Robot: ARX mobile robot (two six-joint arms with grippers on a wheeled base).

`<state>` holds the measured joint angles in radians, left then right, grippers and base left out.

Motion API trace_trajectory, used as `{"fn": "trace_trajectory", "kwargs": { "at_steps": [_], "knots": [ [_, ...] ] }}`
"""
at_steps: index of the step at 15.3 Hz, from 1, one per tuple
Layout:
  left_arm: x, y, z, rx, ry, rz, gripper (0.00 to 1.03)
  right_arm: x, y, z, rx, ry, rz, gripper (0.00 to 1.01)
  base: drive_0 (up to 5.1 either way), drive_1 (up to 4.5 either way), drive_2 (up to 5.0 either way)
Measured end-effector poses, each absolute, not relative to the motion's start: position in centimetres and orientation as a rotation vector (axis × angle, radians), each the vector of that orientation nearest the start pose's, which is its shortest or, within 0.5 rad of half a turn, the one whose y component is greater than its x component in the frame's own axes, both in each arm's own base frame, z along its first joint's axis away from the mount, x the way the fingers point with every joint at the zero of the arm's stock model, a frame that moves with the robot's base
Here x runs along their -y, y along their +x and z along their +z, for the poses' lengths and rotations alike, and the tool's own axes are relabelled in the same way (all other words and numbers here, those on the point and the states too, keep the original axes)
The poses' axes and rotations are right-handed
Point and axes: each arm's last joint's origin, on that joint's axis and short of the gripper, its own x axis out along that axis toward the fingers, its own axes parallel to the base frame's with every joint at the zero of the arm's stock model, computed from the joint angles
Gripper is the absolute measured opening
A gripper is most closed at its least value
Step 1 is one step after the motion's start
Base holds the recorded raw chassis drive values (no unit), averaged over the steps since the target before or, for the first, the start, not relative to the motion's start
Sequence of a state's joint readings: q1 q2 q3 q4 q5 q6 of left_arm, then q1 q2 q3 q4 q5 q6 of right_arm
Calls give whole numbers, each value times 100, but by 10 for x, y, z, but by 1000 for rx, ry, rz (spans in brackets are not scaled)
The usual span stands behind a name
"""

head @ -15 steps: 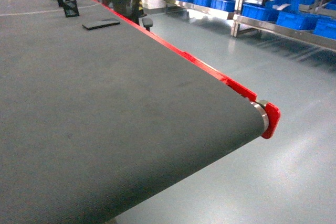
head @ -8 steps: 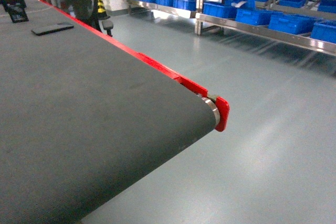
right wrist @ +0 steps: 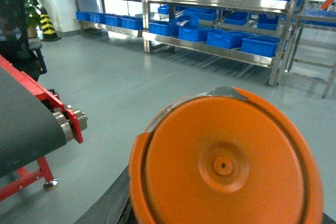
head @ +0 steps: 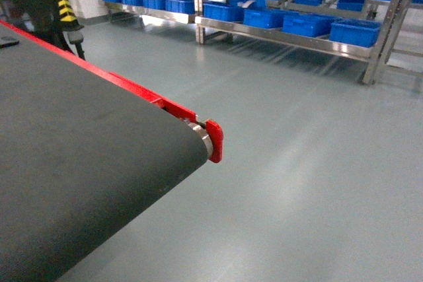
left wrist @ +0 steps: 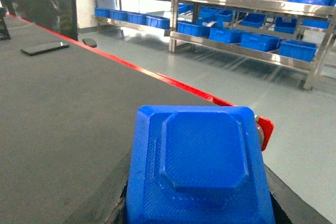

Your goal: Sort blue parts and orange caps into right shelf containers

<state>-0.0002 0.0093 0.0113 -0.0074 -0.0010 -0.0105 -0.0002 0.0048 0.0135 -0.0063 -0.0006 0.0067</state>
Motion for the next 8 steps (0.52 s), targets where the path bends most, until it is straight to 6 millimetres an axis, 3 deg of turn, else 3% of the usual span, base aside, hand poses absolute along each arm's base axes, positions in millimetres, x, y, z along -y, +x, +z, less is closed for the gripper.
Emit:
{"fn": "trace_trajectory", "kwargs": {
  "at_steps": [8],
  "knots": [
    [0, 98, 166, -6, -10, 1, 42, 0, 97, 167, 2, 7, 0, 43, -175, -175, -175]
  ]
}}
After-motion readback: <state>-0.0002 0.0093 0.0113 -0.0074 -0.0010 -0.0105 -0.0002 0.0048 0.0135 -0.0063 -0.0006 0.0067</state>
